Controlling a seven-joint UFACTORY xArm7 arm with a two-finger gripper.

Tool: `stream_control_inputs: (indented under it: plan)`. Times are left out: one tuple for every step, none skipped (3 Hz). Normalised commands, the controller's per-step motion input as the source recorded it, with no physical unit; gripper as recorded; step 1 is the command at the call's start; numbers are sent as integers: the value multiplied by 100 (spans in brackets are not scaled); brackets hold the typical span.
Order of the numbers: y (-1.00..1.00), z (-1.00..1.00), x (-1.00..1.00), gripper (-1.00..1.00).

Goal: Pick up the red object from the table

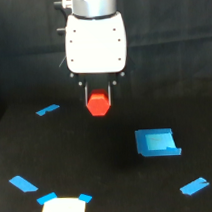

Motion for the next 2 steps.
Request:
stream_control_inputs:
  plan:
    - [-40, 21, -28, -100]
    - [-32, 13, -50, -84]
